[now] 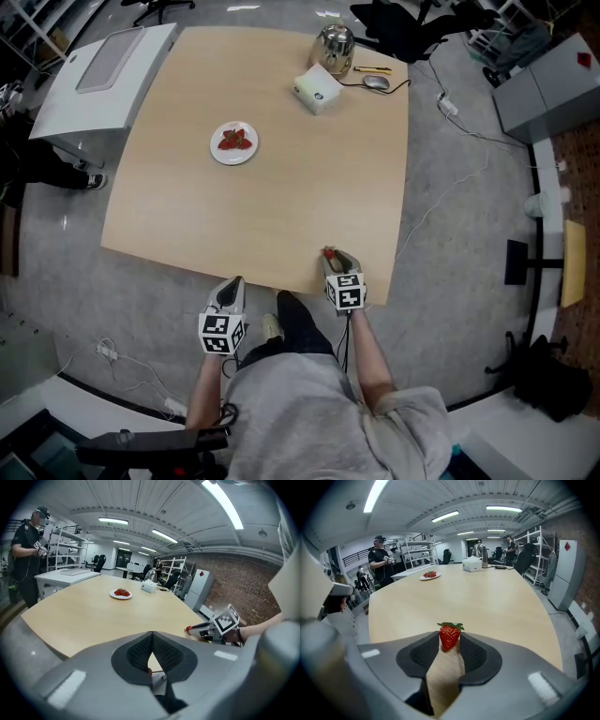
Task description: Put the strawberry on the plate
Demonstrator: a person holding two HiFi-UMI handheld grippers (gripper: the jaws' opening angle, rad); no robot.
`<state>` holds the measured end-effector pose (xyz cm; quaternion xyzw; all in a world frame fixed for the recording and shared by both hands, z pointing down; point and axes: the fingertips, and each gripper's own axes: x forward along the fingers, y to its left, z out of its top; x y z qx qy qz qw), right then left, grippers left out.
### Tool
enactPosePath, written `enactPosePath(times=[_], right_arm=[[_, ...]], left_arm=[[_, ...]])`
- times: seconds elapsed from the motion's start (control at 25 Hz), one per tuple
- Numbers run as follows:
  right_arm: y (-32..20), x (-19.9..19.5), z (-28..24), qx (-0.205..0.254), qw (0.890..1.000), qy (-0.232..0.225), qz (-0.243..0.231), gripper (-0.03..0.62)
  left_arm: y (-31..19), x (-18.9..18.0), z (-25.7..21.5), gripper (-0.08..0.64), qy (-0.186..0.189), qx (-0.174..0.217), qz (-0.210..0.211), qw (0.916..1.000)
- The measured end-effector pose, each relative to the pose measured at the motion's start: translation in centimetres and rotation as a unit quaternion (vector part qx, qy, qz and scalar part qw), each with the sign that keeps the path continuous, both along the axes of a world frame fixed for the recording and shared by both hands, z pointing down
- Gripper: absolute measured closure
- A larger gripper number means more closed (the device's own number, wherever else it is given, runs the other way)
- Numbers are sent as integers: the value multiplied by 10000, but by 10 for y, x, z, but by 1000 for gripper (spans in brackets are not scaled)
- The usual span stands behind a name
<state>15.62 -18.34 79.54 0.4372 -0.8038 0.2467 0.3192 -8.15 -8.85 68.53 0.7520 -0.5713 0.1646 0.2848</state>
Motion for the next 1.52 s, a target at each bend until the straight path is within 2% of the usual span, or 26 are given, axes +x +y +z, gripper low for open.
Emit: enactPosePath(times=[0.32,0.6,1.0,1.52], right_arm=[[-8,-6,-11,21,10000,-84,-45,451],[-28,-25,-30,239,9993,-137,-259,451],[-63,-84,-59,532,9948,-347,-791,452],[-114,-182,-80,832,9787,-483,-1816,453]], left_arm=[[-9,-5,1,540,74,28,-90,9999],[-11,-14,-1,540,92,49,-226,9997],[-10,-41,-3,540,107,55,-656,9978],[-4,-75,0,540,160,35,-1462,9891]])
